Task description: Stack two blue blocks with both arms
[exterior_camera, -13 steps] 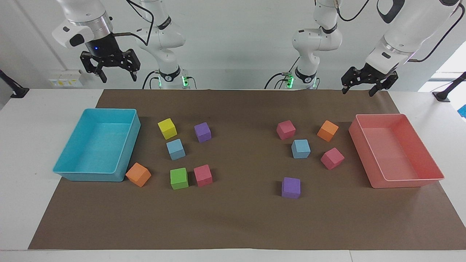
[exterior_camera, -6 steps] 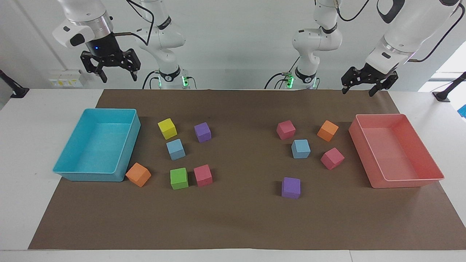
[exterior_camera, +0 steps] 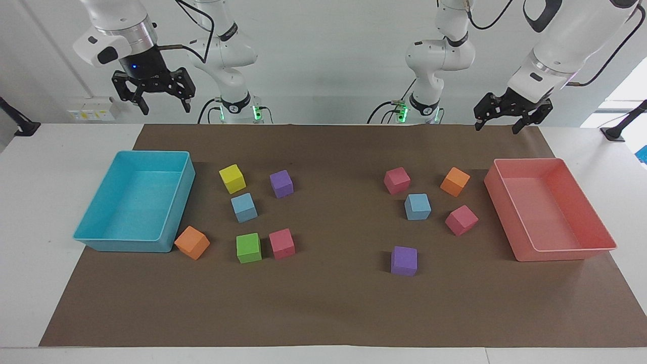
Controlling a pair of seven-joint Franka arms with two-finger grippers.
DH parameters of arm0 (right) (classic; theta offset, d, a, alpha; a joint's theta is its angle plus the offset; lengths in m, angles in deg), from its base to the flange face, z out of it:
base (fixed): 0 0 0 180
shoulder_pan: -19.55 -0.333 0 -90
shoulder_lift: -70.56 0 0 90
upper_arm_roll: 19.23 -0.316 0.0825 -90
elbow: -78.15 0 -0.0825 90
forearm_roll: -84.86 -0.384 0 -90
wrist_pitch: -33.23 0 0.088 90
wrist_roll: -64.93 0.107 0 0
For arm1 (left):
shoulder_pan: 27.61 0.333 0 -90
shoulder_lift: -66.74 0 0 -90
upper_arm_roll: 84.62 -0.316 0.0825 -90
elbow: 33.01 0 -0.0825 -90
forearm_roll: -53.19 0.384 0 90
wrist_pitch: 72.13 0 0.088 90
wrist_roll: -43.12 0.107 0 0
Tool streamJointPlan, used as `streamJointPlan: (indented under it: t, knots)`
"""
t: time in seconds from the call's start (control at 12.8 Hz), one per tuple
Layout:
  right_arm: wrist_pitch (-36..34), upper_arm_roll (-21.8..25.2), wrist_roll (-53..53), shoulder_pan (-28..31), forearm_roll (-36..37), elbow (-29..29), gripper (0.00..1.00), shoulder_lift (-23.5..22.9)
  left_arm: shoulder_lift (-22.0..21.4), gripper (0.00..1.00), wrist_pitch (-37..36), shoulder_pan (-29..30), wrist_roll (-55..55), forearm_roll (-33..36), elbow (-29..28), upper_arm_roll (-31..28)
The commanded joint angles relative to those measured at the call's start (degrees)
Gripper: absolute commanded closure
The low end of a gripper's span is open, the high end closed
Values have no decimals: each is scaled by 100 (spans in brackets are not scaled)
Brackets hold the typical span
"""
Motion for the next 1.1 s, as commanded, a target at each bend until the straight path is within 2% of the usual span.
streamJointPlan:
  t: [0.0, 0.63, 1.02]
  knots:
    - [-11, -12, 144, 44, -117, -112, 0, 116, -128, 0, 66, 60, 33, 66, -131, 31]
    - [-29, -29, 82, -18, -117, -155, 0, 142, -128, 0, 66, 60, 33, 66, -131, 31]
    - [260, -47, 73, -62, -126, -559, 0, 169, -128, 0, 66, 60, 33, 57, -131, 31]
